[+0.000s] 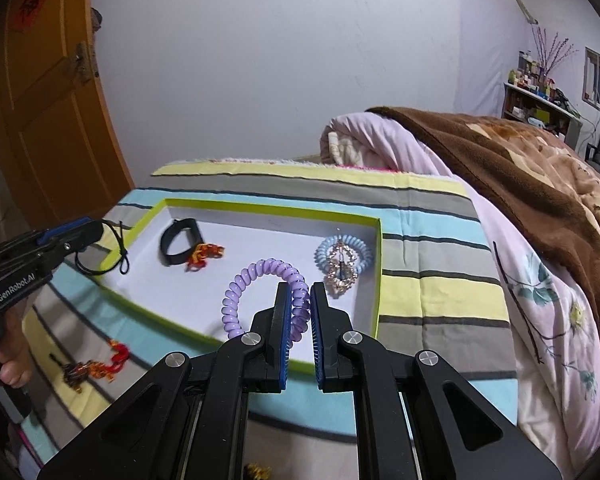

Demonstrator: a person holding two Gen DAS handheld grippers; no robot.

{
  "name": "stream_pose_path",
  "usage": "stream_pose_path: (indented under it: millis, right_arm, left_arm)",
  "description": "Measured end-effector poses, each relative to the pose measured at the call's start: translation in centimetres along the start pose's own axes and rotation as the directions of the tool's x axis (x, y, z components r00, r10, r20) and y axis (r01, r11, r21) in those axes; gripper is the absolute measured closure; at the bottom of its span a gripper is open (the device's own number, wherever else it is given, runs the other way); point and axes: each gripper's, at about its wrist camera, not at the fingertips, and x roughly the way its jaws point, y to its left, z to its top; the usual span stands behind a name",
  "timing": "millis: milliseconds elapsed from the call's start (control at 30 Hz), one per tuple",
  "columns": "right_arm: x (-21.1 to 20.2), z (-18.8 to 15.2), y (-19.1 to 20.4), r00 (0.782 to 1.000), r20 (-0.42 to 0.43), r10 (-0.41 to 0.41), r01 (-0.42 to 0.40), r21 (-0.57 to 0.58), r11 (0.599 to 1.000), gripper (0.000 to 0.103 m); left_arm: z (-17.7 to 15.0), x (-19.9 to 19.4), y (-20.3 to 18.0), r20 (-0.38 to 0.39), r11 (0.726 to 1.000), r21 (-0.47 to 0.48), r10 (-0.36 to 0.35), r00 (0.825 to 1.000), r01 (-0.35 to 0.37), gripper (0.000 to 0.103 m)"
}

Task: Organize jewelry
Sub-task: 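Carry both items into the green box and open both tools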

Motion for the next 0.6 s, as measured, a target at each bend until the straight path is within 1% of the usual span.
stream_pose_path:
  millis: [300, 600]
  right_arm:
    - [3.9, -0.1, -1.2, 0.998, -0.063, -0.012, 0.013, 0.012, 1.0, 0.093]
    - [5.7, -0.5, -1.4, 0.993, -0.114, -0.015, 0.015, 0.0, 1.0, 0.093]
  left_arm:
    - [-0.7, 3.3, 0.8, -0.064, 1.0, -0.006, 0.024, 0.998, -0.024, 0.082]
    - [-1.2, 5.2, 1.0, -0.131, 1.0, -0.005, 0.021, 0.991, -0.021, 0.082]
